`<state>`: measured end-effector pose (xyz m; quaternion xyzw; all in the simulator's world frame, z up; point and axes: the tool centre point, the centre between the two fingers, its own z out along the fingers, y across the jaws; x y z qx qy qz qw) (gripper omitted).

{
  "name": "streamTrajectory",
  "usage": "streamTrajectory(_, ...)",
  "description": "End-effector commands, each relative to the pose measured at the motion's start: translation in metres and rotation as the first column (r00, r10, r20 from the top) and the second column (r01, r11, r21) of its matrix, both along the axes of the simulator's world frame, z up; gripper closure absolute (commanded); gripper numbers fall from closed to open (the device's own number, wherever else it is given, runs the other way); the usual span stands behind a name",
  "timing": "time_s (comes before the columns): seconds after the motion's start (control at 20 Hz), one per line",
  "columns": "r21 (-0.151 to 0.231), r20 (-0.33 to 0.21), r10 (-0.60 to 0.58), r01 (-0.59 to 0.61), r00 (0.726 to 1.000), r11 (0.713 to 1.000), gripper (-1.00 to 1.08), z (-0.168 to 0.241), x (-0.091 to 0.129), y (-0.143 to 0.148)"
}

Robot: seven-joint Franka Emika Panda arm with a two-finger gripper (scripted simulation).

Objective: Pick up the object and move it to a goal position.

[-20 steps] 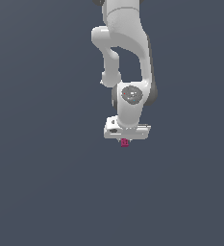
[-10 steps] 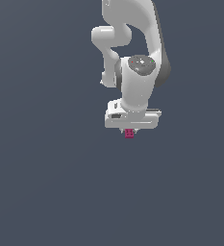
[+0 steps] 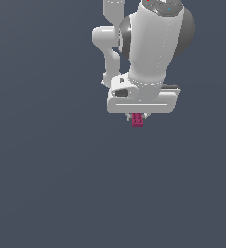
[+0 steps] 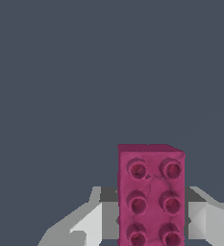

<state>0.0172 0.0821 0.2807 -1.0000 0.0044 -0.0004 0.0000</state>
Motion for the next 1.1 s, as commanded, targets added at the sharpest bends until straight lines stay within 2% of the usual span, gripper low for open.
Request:
streamTrajectory(0.0, 0.000, -0.001, 0.000, 0.000, 1.000, 1.000, 1.08, 0.026, 0.004, 0.002)
streamTrajectory(0.5, 0.000, -0.001, 0.000, 0.000, 1.000, 1.000, 1.08, 0.108, 0.020, 0.009)
streamTrajectory(1.05, 0.000, -0.001, 0.000, 0.000, 1.000, 1.000, 1.08, 0.143, 0.029, 0.013)
